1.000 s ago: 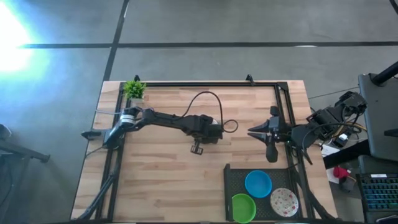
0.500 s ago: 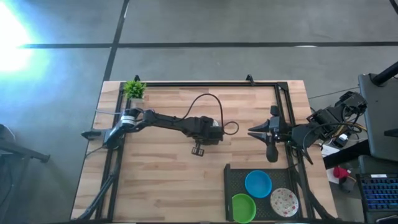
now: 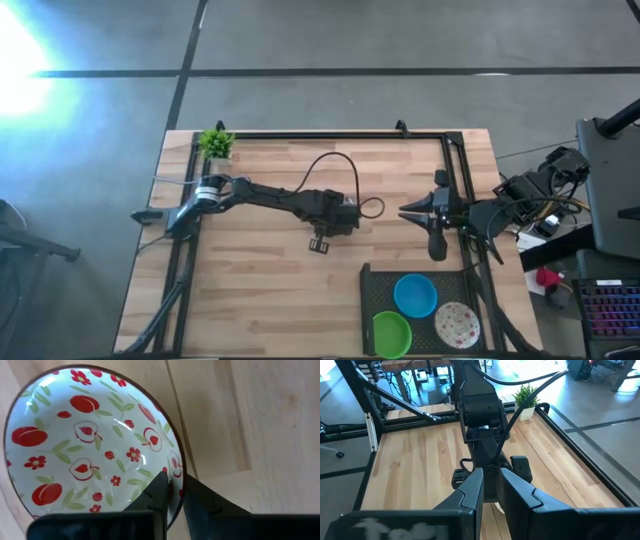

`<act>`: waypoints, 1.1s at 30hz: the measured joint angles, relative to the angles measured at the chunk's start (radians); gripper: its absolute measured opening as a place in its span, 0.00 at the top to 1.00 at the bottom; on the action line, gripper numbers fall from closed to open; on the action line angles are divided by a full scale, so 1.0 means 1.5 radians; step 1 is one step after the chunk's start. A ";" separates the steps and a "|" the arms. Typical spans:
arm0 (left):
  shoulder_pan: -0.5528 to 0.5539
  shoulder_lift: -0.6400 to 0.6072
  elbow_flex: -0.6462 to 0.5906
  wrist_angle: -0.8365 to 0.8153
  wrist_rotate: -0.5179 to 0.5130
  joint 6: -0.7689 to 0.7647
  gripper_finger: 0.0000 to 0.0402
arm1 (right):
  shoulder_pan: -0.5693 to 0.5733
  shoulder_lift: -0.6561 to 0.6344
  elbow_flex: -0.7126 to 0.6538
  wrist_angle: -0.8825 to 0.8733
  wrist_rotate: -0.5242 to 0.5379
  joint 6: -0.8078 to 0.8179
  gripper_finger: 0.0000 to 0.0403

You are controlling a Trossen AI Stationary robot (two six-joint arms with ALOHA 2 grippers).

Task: Pick & Place Mini bowls
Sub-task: Stack the white patterned bowl on top of the white patterned bowls on the shelf

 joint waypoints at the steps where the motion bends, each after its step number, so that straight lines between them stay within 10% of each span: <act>1: -0.001 0.000 0.000 0.000 -0.001 0.000 0.89 | 0.000 0.000 0.000 0.000 0.000 0.000 0.85; 33: -0.009 -0.010 0.129 -0.024 -0.006 -0.050 0.88 | 0.000 0.000 0.000 0.000 -0.001 -0.005 0.85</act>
